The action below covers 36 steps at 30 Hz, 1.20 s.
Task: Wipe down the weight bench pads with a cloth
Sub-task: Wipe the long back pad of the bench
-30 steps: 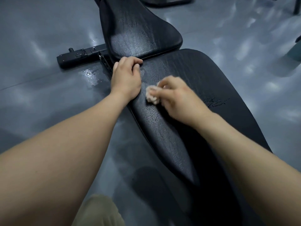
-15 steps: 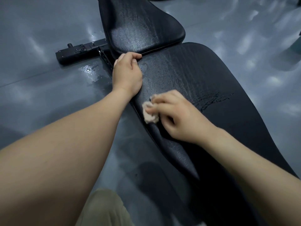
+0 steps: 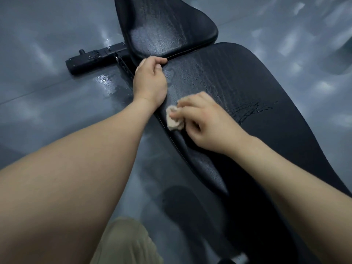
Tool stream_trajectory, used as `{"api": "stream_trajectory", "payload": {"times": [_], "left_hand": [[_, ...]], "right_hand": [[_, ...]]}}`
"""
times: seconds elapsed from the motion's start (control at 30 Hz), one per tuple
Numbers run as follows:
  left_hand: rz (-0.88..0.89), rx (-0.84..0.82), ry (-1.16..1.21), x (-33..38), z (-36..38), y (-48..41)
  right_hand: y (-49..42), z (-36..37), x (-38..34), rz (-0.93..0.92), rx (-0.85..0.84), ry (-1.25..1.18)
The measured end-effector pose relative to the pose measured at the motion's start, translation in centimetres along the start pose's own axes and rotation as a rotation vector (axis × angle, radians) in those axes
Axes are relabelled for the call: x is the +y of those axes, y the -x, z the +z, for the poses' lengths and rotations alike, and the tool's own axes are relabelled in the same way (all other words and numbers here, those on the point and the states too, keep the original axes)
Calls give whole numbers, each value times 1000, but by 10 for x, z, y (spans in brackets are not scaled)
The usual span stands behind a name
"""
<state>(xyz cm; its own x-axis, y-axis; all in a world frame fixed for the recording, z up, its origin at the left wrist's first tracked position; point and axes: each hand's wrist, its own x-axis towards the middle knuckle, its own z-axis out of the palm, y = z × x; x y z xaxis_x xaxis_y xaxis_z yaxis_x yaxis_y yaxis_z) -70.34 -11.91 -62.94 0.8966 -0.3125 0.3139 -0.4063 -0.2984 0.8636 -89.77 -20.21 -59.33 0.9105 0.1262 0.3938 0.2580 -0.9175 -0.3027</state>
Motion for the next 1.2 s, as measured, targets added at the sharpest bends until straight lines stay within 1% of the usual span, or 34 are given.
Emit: {"api": "stream_trajectory", "payload": {"times": [0.07,0.13,0.2,0.33,0.4,0.6,0.7,0.77,0.83,0.9,0.97,1.03,1.13,1.2], "left_hand": [[-12,-3,24,-1,0,-1],[-20,-12,35,-3,0,-1],[-21,-20,43,-4,1,-2],[-5,-41,36,-4,-1,-3],[3,-47,19,-3,-2,-2],[4,-22,-9,-3,0,-3],[25,8,-40,-2,1,-1],[27,12,-49,-1,1,-2],[31,10,-63,0,0,-2],[45,2,-87,2,-1,0],[56,-8,-109,5,-2,1],[73,-10,-143,7,-4,3],[114,-12,-243,13,-6,6],[110,-21,-323,19,-8,9]], "right_hand": [[19,-3,-13,-75,-96,-48],[30,-5,-17,-120,-155,-59],[23,-3,-15,-121,-147,-27],[-11,7,-11,-49,-41,16],[-14,6,-13,-29,-55,28],[31,-17,-24,-80,-252,0],[44,-22,-26,-131,-303,-5],[34,-19,-24,-159,-286,18],[16,-12,-15,-142,-206,25],[0,-8,-3,-63,-67,38],[-7,-6,5,22,12,48],[-2,-5,3,35,-3,40],[23,-11,-11,10,-87,1],[46,-15,-18,-3,-125,-27]]}}
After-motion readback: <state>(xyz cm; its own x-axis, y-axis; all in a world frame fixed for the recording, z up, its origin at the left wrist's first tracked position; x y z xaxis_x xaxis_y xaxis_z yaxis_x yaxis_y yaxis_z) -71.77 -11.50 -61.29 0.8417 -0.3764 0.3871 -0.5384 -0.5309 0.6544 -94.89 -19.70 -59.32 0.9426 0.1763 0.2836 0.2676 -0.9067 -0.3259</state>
